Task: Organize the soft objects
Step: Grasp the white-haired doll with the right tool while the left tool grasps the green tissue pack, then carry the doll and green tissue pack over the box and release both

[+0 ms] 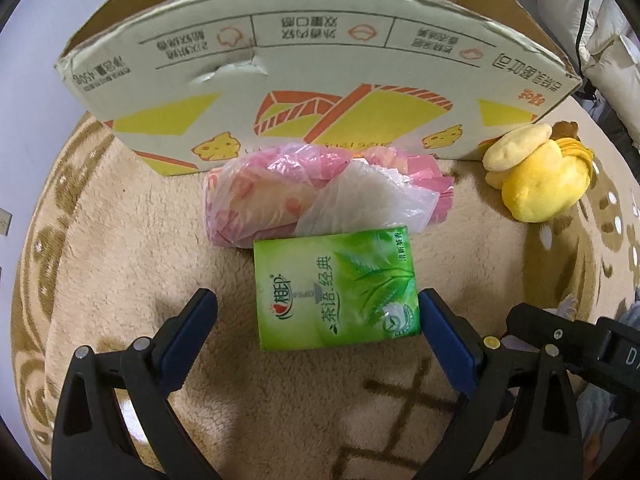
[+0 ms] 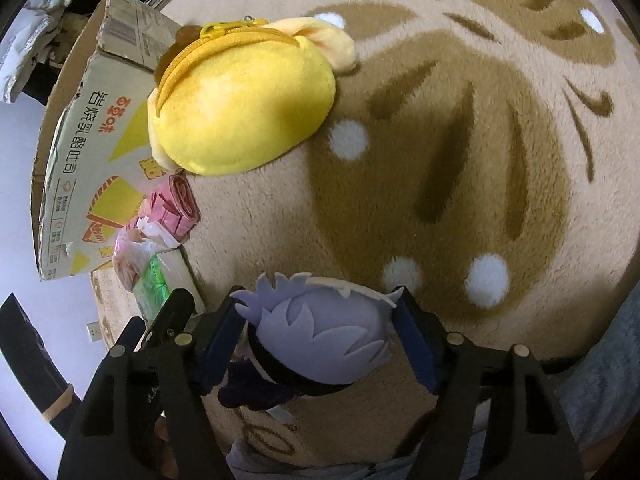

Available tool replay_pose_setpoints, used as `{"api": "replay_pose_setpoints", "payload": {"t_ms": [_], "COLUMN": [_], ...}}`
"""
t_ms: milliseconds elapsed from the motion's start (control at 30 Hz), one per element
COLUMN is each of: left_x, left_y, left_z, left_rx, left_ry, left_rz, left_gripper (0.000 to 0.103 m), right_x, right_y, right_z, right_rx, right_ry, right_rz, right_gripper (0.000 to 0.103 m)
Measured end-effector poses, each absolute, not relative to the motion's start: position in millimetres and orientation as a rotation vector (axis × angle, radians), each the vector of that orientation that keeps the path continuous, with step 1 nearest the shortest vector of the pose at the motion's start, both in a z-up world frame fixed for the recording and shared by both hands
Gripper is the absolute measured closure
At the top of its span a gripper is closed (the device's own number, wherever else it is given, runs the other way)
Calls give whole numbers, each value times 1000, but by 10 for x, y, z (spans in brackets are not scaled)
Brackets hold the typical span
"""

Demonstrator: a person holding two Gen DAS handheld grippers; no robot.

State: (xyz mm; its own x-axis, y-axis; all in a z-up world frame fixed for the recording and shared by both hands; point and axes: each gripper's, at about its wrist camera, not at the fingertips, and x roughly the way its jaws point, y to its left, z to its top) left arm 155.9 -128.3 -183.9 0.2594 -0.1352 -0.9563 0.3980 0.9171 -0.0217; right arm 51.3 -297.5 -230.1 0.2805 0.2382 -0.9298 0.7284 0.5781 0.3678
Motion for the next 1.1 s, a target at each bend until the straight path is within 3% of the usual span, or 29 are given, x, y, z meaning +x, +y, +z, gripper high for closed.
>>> {"api": "replay_pose_setpoints", "payload": {"t_ms": [233,567,733,800,833,1100], "left_x": [1624,1451,1351,1333,1317,1194], "left_y": [-1195,-1191,-1151,-1129,-1113,-916], "left_z": [-1935,-1938,-1889,-1854,-1825,-1581], "left_rx": [239,236,266,257,250,195], "left_ry": [1270,1270,1245,1241,1239,1178], "left_rz": [-362,-385,-356,-348,-342,-279], "left_gripper": [6,29,30,30,30,30], "right_x": [510,405,375,376,389,530], "right_y": [-2972,-3005,-2991,-2960,-2923,-2846], "right_z": [-2358,-2359,-2372,-2391,-2392,-2164], "right_rx": [954,956,961,973,981,881], "right_ry": [1289,1298,1333,1349,1347,1253], "right_rz": [-412,-447,-439,-417,-398,-319], "right_gripper": [28,19,17,24,35,38]}}
